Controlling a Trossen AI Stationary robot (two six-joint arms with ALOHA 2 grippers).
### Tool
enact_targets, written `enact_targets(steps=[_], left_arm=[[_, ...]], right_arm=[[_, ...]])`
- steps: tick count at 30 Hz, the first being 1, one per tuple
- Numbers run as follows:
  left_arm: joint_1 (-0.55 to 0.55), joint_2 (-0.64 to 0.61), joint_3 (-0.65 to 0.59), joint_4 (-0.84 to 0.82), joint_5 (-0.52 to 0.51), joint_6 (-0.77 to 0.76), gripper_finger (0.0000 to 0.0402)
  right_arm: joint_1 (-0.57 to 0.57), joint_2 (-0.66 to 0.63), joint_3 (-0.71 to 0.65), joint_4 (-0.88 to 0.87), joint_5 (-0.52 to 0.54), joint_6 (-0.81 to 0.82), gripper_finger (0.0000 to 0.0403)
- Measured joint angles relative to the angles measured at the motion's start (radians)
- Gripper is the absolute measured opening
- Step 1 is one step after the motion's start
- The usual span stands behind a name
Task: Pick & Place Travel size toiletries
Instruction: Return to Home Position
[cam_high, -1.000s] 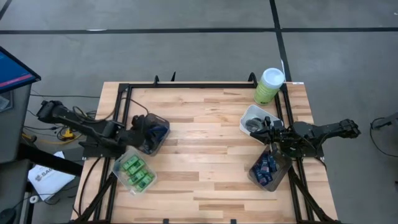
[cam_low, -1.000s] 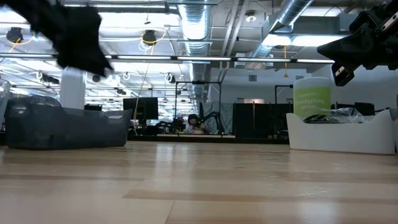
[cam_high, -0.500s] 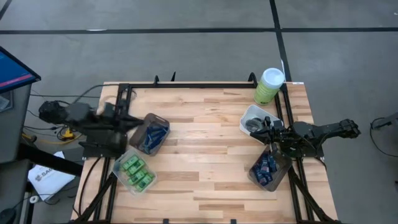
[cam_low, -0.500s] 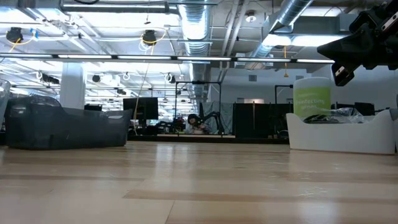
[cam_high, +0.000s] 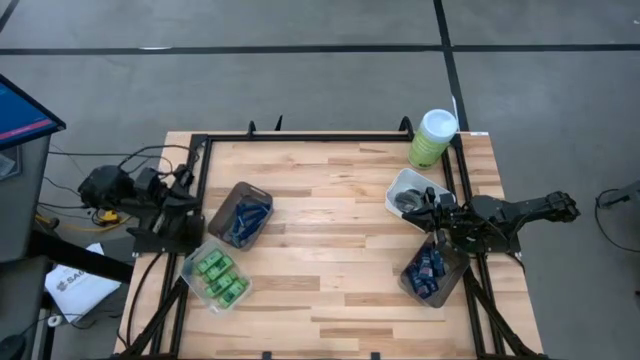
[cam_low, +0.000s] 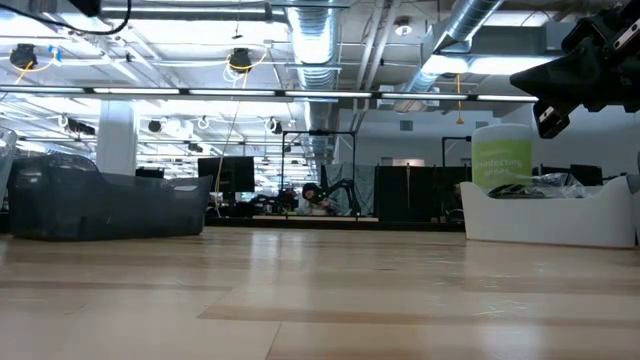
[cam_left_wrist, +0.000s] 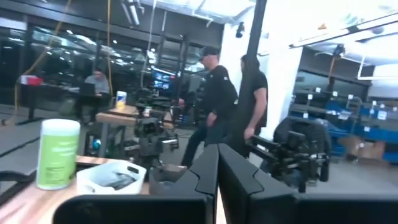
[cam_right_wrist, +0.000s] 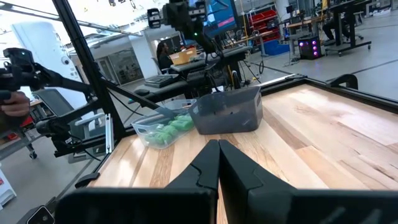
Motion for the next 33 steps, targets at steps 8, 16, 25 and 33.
enact_targets(steps=[8, 16, 25, 33], left_arm=[[0.0, 0.001, -0.119, 0.094, 0.08, -0.026, 0.0], [0.0, 0.001, -0.292, 0.302, 0.154, -0.109, 0.0], [0.0, 0.001, -0.511, 0.601, 0.198, -0.166, 0.0], [0.0, 0.015, -0.541, 0.605, 0.21, -0.187, 0.0]], right_arm=[[0.0, -0.001, 0.0, 0.0, 0.0, 0.0, 0.0], [-0.001, -0.001, 0.0, 0.0, 0.0, 0.0, 0.0], [-0.001, 0.0, 0.0, 0.0, 0.0, 0.0, 0.0], [-0.001, 0.0, 0.0, 0.0, 0.0, 0.0, 0.0]])
